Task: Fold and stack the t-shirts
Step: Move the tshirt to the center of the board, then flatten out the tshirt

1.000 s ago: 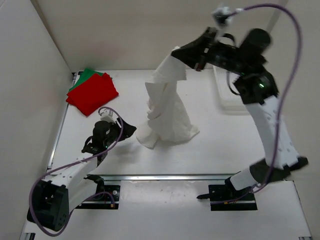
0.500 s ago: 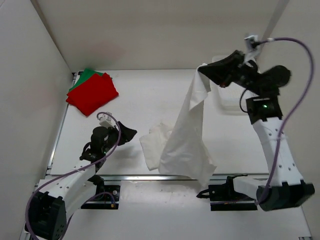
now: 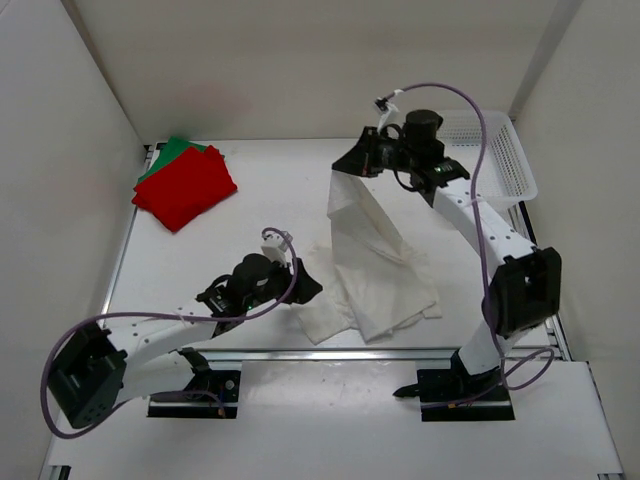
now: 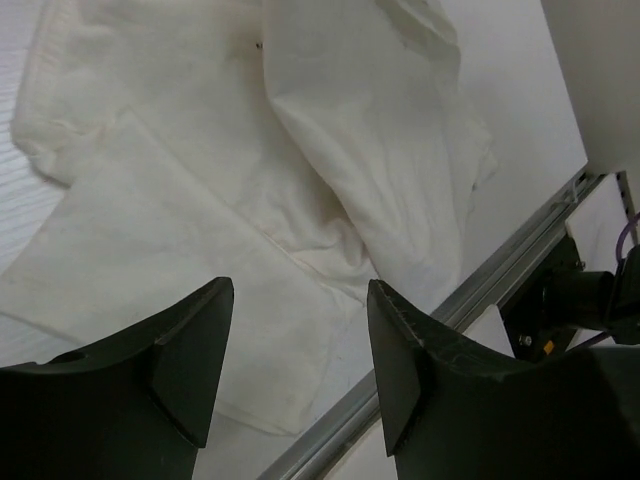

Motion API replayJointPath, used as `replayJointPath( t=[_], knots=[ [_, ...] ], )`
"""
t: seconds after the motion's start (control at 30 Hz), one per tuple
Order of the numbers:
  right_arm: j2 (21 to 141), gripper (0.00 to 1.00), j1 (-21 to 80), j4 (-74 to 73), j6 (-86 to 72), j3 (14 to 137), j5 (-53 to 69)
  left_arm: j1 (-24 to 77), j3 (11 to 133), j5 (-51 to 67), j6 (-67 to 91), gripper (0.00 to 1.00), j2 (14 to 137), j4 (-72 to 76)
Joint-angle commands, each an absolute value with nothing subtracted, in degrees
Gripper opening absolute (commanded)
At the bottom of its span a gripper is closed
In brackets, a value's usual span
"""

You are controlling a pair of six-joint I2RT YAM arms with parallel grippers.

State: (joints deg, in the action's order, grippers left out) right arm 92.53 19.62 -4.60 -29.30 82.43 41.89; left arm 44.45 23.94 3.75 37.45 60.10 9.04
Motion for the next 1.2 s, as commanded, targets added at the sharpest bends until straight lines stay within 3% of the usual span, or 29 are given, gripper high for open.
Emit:
replayJointPath(
  t=[0.0,0.07,0.17,0.27,0.4,0.47,0.53,0.6,0.67,0.77,0.83,0.93,1.17],
  knots=[
    [99.02,0.0,22.75,-12.17,-25.15,97.68,36.41,46.67,27.07,0.44,35.24,0.66,65.11,9.4],
    [100.8,0.0,25.57,-16.94,-22.07,102.56,32.02,45.45,25.68,0.27,36.38,0.67,66.27,11.33],
    [98.8,0.0,28.03,-12.5,-22.58,98.63,29.44,45.35,25.48,0.44,37.09,0.75,67.14,14.33],
    [100.27,0.01,26.63,-8.87,-26.36,97.11,31.02,48.33,29.42,0.09,37.01,0.72,71.52,14.41],
    [113.16,0.02,28.82,-22.79,-24.26,113.25,30.84,53.34,33.05,-2.89,36.82,0.62,74.8,13.09],
    [118.88,0.19,29.53,-33.71,-21.02,125.8,32.17,52.13,30.77,-3.16,38.14,0.53,72.88,14.23],
    [119.36,0.4,29.36,-36.12,-20.22,127.88,30.51,51.86,29.0,-4.21,38.06,0.47,71.02,13.98],
    [114.56,0.47,28.22,-33.32,-20.21,120.11,28.57,54.13,31.72,-6.32,36.13,0.44,72.49,9.87],
    [103.16,0.45,26.99,-24.75,-21.0,108.02,23.41,57.29,38.38,-6.85,33.24,0.34,76.01,7.22],
    [85.76,0.41,24.36,-12.88,-23.8,84.47,17.86,61.86,47.08,-9.22,29.28,0.29,84.01,3.88],
    [76.18,0.37,19.62,-7.05,-27.32,68.37,16.09,64.32,53.48,-11.33,26.12,0.32,91.45,0.9],
    [61.93,0.33,13.3,-6.41,-29.09,54.19,13.8,66.7,65.08,-13.26,19.53,0.36,101.56,-4.9],
    [42.38,0.3,-12.29,-11.07,-29.27,35.26,27.94,70.22,92.86,-20.21,11.43,0.46,122.76,-15.82]
  ],
)
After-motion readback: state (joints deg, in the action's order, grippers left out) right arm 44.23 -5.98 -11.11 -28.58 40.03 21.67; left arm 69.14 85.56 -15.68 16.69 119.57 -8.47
